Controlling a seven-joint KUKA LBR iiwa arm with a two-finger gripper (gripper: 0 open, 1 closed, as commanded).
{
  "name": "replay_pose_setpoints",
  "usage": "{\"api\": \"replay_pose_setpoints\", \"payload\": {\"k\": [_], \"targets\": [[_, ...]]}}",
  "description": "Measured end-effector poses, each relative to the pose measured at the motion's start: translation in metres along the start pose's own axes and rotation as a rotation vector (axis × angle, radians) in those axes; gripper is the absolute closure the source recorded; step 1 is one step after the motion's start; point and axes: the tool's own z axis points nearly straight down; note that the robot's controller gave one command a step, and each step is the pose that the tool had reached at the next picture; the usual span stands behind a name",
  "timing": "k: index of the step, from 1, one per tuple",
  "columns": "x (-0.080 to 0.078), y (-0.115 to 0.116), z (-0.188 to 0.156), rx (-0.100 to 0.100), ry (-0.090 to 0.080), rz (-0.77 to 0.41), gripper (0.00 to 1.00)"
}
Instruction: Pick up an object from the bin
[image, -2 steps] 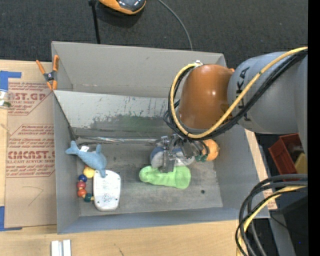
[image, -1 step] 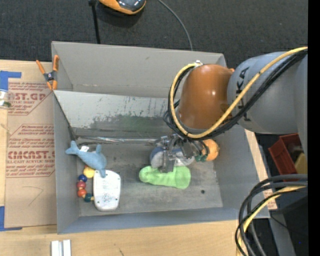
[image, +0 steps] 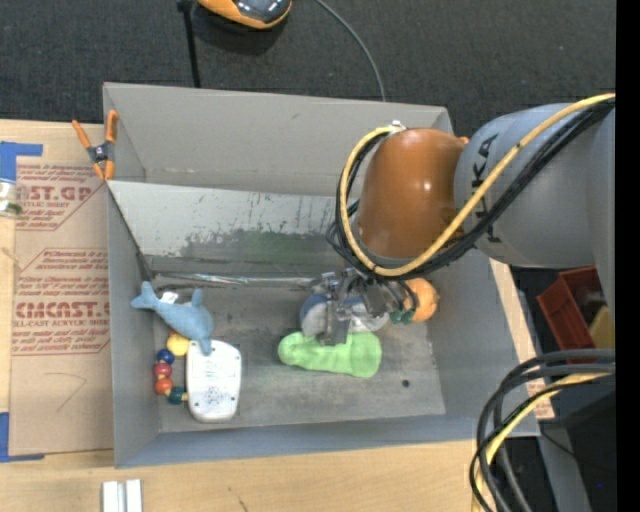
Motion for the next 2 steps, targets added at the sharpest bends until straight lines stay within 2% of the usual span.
{"api": "replay_pose_setpoints", "payload": {"k": [2], "targets": [[0.0000,0.0000,0.0000,0.000,0.000,0.000,1.00]]}}
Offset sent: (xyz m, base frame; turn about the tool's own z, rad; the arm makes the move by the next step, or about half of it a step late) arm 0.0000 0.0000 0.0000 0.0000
